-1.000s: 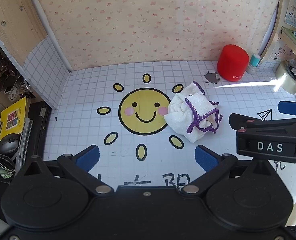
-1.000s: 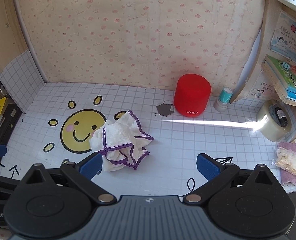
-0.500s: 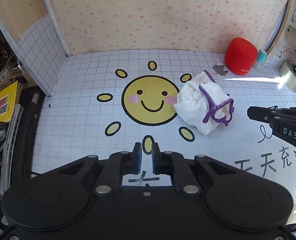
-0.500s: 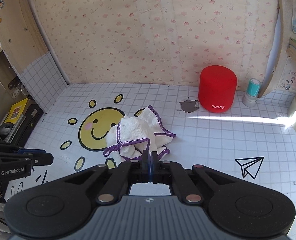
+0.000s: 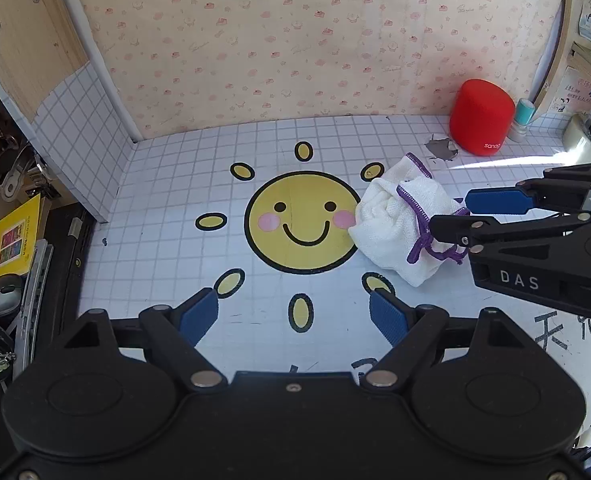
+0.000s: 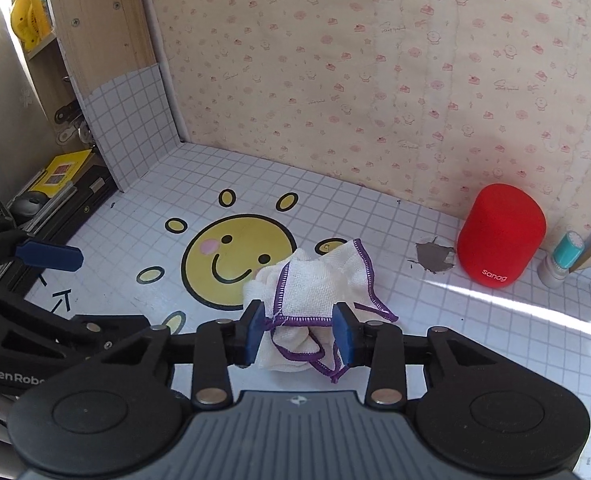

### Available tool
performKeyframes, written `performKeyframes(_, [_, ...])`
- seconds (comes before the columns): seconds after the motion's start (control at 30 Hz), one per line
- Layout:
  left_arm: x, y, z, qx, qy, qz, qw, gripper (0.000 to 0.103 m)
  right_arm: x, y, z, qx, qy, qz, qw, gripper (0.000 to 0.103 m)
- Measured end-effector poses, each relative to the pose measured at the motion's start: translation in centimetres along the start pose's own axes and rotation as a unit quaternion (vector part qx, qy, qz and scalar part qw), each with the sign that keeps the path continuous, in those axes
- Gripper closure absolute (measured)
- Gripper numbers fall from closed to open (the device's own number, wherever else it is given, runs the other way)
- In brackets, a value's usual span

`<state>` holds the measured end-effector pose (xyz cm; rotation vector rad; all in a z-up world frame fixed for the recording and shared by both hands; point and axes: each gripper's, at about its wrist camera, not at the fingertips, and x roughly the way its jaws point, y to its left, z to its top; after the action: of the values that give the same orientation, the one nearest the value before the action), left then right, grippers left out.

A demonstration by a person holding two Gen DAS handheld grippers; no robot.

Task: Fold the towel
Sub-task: 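Lower the right gripper onto the towel's purple edge and close it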

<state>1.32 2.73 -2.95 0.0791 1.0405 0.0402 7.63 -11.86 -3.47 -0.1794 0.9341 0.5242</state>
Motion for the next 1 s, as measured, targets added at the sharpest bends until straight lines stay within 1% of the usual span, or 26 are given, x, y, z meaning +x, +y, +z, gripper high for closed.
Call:
performKeyframes(0.2, [0.2,0.0,-0.1,0.001,0.006,0.000,1.0000,0.019,2.2,0.3,0.0,-0.038,0.012,-0.001,0.999,0.067])
performKeyframes(0.27, [0.2,0.0,-0.2,0.003,0.007,0.000,1.0000,0.019,2.5,-0.1,0.1,-0.032,0.011,0.002,0.999,0.068])
performKeyframes(0.33, [0.3,-0.1,-0.3,0.005,0.008,0.000,1.0000,0.019,2.2,-0.4,0.1,-0.026,0.008,0.005,1.000,0.079])
performKeyframes(0.37, [0.3,-0.2,-0.3,0.006,0.008,-0.003,0.9999,0.019,2.0,-0.6,0.1,-0.022,0.007,0.006,1.000,0.081])
performKeyframes(0.4, [0.3,-0.3,-0.2,0.007,0.007,-0.007,0.9999,0.019,1.8,-0.8,0.1,-0.019,0.005,0.007,1.000,0.086])
performKeyframes(0.43, [0.3,-0.3,-0.2,0.008,0.006,-0.011,0.9999,0.019,1.6,-0.9,0.1,-0.016,0.004,0.008,1.000,0.088])
performKeyframes(0.53, [0.3,-0.6,0.0,0.006,0.006,-0.028,0.9996,0.019,1.1,-1.4,0.1,-0.007,-0.001,0.012,1.000,0.092])
performKeyframes(0.63, [0.4,-1.2,-0.2,0.008,-0.002,-0.046,0.9989,0.019,0.5,-1.9,0.1,0.002,-0.005,0.016,1.000,0.093])
performKeyframes(0.77, [0.3,-2.0,-0.1,0.026,-0.017,-0.049,0.9983,0.019,-0.4,-2.5,0.2,0.013,-0.015,0.018,1.000,0.094])
performKeyframes(1.0, [0.4,-3.4,0.6,0.049,-0.042,-0.058,0.9962,0.019,-4.0,-3.4,0.5,0.022,-0.043,0.022,0.999,0.094])
